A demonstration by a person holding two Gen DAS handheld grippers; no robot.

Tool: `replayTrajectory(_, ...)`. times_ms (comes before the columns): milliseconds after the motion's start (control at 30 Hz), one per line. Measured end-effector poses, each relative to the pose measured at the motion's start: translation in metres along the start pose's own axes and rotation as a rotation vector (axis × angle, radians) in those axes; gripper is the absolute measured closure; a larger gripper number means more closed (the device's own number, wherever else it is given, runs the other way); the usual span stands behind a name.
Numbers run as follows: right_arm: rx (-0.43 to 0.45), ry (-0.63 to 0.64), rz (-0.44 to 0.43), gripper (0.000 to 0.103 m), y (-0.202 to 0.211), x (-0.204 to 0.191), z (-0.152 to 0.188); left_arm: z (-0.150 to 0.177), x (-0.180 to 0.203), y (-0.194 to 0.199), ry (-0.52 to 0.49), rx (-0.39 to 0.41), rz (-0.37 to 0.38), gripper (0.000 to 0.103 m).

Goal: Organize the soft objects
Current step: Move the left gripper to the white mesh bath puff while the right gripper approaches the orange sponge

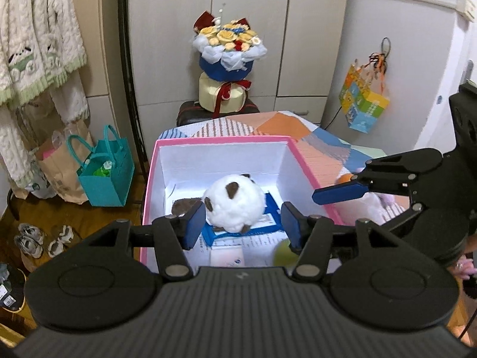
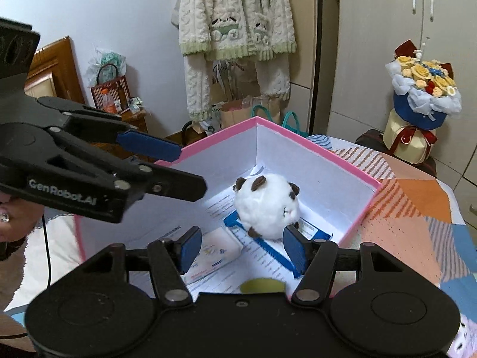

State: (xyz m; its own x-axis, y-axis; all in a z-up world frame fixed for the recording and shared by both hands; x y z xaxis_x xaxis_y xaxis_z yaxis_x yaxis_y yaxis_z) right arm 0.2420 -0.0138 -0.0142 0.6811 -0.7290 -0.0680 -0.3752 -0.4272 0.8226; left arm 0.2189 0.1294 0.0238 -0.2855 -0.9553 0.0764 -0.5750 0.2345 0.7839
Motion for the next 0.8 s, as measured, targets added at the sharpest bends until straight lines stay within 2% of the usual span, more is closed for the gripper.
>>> replayTrajectory(500,0.077,-0.005,0.03,0.037,0.075,-0.019,0.048,0.039,0.043,0.062,-0.086,0.038,0.017,0.042)
replayTrajectory(800,0.123,-0.021,0.073,0.035,0.11,-0.022,0.095,0.063,0.076,0.081,-0.167,0.01,0.064,0.039)
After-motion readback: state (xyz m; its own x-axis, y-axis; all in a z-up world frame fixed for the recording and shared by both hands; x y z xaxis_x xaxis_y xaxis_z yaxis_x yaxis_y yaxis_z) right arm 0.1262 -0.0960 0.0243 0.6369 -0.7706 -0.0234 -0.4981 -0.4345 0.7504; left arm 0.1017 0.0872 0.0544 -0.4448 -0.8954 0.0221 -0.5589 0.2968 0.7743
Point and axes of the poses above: each gripper's, at about its wrist camera, not at the fingertips, and y roughly against the way its jaws point, x to its right, z to its underside, the point moved 2 cm from there along -y, roughly the way its jaws point, and after that the axes turned 14 degrees about -x, right-handed, at the moved point
